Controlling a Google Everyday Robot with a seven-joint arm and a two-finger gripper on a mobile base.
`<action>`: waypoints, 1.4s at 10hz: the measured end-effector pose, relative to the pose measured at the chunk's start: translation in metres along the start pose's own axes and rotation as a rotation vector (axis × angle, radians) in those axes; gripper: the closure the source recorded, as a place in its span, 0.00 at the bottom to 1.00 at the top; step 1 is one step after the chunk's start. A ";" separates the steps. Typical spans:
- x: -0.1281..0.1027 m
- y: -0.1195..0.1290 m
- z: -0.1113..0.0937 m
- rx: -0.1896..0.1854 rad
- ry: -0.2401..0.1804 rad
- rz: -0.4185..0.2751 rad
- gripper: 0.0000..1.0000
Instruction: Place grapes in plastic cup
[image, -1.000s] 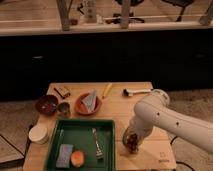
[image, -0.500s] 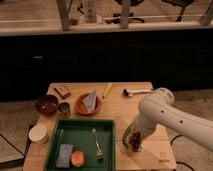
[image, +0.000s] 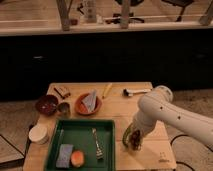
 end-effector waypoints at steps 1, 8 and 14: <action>0.000 0.000 0.000 -0.003 -0.002 0.001 0.53; 0.003 0.002 0.001 -0.010 -0.010 0.006 0.20; 0.001 0.002 0.002 -0.019 -0.014 0.006 0.20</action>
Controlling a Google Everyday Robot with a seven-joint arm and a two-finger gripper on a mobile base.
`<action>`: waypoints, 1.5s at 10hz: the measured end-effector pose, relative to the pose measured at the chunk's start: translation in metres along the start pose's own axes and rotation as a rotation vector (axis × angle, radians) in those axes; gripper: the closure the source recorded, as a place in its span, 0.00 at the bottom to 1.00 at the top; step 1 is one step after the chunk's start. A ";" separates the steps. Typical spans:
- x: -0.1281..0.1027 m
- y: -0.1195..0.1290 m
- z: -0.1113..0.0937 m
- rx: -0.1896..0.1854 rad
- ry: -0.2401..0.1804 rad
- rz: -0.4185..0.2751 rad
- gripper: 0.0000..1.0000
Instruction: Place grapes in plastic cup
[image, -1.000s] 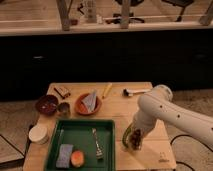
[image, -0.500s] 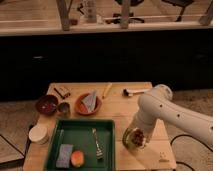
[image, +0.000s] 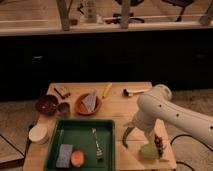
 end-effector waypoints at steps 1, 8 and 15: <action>0.000 0.000 0.000 -0.001 0.000 -0.002 0.20; 0.000 0.000 -0.004 0.016 0.001 -0.015 0.20; 0.002 0.003 -0.008 0.047 0.006 -0.018 0.20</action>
